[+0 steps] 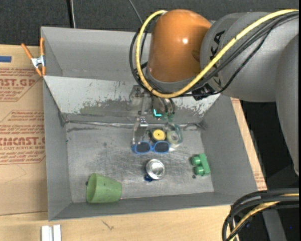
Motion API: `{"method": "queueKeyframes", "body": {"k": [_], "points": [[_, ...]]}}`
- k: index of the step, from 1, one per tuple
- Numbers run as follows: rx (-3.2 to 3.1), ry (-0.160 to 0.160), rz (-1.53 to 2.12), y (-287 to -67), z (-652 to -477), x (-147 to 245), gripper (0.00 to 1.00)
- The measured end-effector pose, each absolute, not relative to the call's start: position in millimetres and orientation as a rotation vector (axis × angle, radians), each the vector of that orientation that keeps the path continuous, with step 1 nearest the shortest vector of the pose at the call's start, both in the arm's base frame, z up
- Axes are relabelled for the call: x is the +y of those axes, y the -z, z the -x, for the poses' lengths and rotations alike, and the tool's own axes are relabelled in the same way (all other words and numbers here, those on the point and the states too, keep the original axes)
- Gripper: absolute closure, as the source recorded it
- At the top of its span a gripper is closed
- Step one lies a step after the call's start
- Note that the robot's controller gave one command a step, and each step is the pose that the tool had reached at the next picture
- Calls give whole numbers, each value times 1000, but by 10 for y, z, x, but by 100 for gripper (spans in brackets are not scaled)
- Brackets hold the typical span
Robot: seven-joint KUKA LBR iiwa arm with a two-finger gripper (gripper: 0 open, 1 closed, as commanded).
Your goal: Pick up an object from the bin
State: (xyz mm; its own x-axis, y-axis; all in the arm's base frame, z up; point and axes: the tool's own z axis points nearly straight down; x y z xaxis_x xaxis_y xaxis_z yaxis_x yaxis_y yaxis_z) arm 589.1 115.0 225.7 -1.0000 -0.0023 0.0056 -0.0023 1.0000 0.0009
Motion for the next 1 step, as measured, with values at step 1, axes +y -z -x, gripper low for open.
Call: {"method": "queueKeyframes", "body": {"k": [1], "points": [[-3147, 12, 153, -724, -5950, 183, 0]]}}
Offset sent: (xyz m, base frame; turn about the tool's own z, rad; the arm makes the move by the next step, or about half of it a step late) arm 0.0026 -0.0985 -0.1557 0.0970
